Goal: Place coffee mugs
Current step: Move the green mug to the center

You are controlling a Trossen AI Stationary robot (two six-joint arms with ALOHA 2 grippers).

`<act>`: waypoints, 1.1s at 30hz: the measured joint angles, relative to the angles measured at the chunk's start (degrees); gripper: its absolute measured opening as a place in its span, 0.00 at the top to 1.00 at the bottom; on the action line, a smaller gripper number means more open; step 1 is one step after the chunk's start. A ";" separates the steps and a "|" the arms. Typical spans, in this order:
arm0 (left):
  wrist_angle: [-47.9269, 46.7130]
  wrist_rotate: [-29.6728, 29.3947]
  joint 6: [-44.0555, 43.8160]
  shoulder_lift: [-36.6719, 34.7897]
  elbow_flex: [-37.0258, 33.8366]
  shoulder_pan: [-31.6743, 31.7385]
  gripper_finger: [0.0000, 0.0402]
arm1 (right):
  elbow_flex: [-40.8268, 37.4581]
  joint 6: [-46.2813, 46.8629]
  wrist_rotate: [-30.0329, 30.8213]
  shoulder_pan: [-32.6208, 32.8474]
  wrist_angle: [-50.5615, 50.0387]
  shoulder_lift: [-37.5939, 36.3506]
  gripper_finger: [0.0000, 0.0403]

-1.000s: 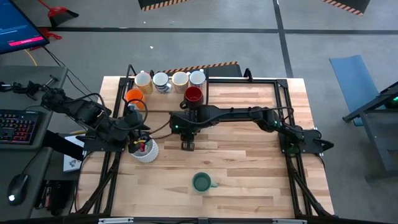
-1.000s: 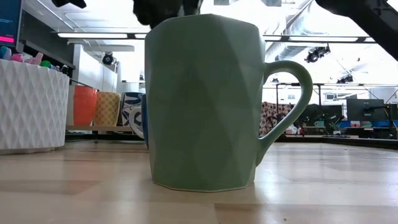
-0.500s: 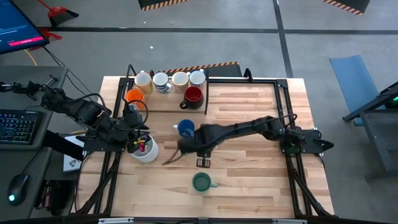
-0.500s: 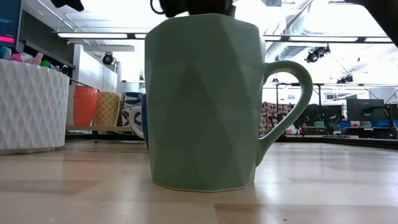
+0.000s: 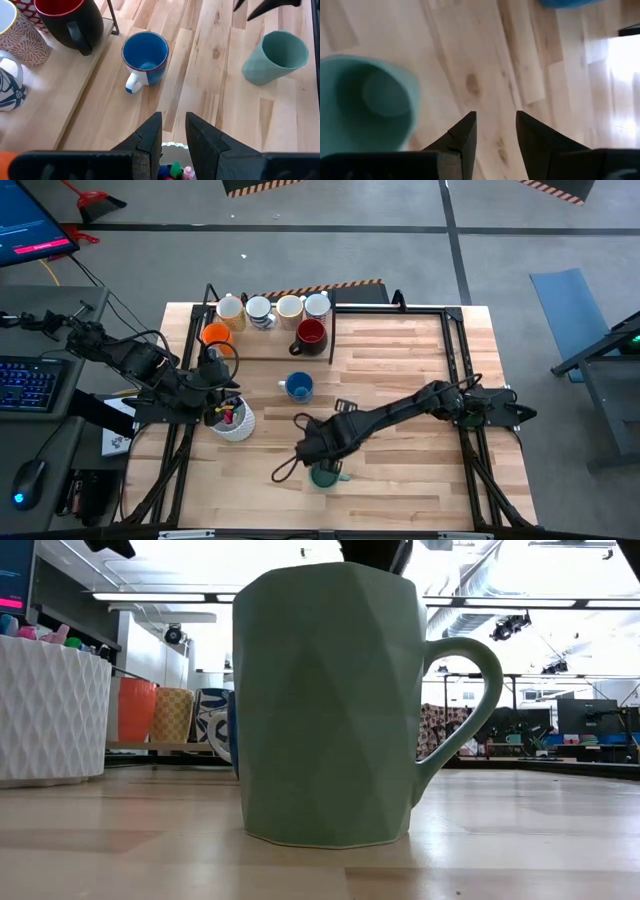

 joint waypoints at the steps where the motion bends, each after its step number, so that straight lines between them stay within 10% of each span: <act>1: 0.00 0.00 -0.02 0.00 0.00 0.00 0.81 | 0.00 0.57 0.02 0.38 0.38 0.00 0.72; 33: 0.15 -0.02 -1.51 0.04 0.00 -0.01 0.81 | 0.04 -8.48 -8.78 2.42 11.25 2.49 0.72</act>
